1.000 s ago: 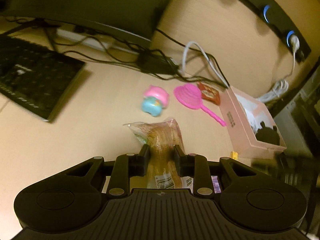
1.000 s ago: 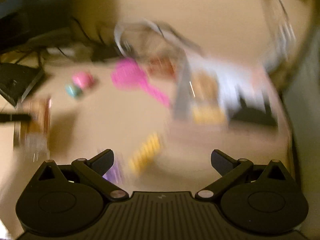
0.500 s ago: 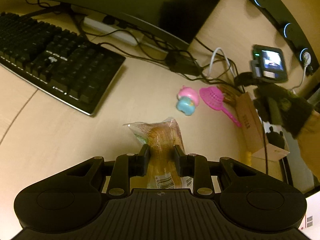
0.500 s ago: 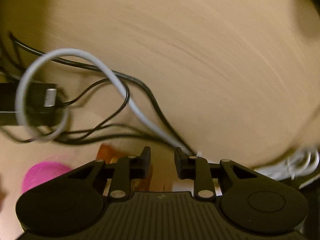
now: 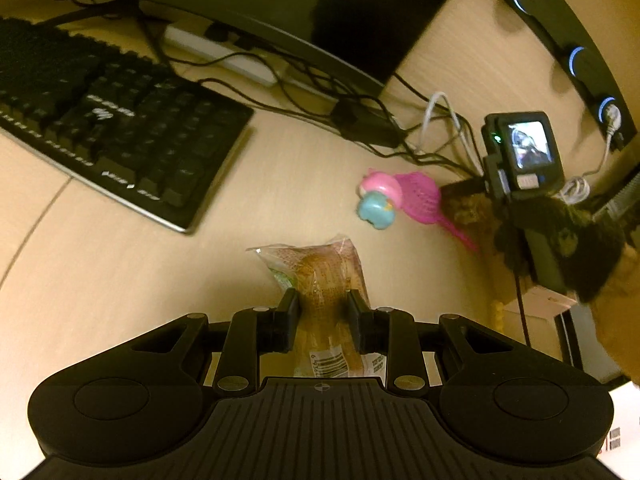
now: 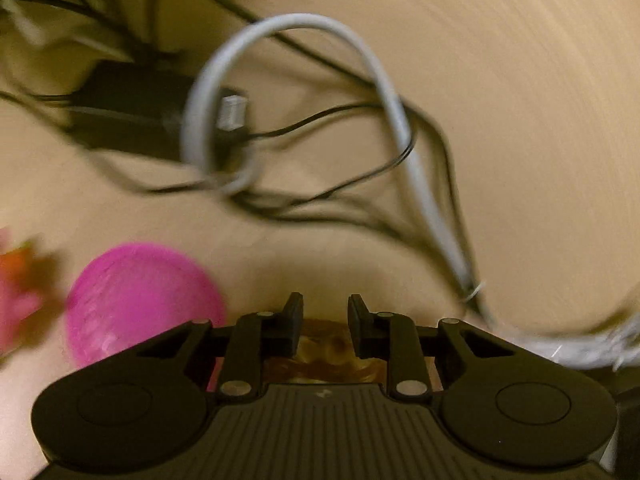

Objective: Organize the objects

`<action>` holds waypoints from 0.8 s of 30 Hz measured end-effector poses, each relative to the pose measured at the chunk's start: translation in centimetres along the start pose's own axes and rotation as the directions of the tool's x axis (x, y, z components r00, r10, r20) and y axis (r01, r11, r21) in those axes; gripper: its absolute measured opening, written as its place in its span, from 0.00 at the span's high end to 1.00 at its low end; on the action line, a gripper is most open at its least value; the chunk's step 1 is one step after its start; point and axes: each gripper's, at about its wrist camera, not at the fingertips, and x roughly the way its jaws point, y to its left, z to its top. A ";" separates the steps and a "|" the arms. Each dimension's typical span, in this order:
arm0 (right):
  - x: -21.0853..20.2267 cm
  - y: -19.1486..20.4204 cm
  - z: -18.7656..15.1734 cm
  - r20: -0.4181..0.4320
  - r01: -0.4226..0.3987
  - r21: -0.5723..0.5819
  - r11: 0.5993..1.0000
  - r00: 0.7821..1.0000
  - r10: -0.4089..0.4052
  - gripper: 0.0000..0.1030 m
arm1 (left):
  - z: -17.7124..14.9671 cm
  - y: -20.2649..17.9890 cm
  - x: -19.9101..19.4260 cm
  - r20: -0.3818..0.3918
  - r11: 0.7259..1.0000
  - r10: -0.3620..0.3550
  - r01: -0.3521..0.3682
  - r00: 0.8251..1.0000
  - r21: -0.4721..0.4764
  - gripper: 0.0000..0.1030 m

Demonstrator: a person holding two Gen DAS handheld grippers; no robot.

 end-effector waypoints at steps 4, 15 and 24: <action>-4.0 -0.1 -4.0 0.011 -0.219 0.093 0.971 0.976 0.219 0.77 | 0.2 -1.6 1.2 -0.026 1.000 -0.016 0.016 1.000 0.023 0.72; -13.5 -5.7 -14.8 0.188 -0.265 0.172 0.949 0.954 0.232 0.44 | 0.0 -6.0 2.2 -0.050 0.996 -0.001 0.005 0.999 0.087 0.72; -8.8 -9.3 -16.2 0.155 -0.228 0.293 0.928 0.970 0.189 0.47 | -1.0 -7.4 0.8 -0.038 0.995 0.059 -0.055 0.998 0.085 0.72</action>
